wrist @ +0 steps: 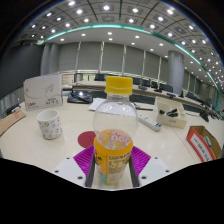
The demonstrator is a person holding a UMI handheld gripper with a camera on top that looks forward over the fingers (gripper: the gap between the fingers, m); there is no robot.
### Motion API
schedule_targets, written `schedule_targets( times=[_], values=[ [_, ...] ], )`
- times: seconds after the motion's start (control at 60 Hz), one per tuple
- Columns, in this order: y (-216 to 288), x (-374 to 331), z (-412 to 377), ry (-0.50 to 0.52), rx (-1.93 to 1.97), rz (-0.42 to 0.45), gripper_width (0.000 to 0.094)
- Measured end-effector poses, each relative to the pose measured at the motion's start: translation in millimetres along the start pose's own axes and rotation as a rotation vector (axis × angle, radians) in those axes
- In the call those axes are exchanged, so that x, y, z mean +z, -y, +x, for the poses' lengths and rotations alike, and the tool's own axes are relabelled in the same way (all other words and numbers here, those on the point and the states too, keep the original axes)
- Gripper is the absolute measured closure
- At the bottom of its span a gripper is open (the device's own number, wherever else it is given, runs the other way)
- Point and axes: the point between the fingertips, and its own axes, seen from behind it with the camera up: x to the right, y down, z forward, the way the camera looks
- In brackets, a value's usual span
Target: Pour water
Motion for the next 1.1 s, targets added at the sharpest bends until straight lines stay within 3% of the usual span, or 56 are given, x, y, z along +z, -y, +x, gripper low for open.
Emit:
schedule_targets(
  times=[0.217, 0.433, 0.733, 0.933, 1.1],
  values=[
    [8.0, -3.7, -9.2, -0.021, -0.072, 0.005, 0.0527],
    [54.7, -5.9, 4.0, -0.176, -0.282, 0.005, 0.0526],
    [151.8, 21.2, -32.9, -0.398, -1.018, 0.025, 0.053],
    [169.7, 57.5, -66.1, -0.489, -1.609, 0.02, 0.0529],
    [171.4, 67.6, -72.4, -0.538, -1.834, 0.0, 0.0529]
  ],
)
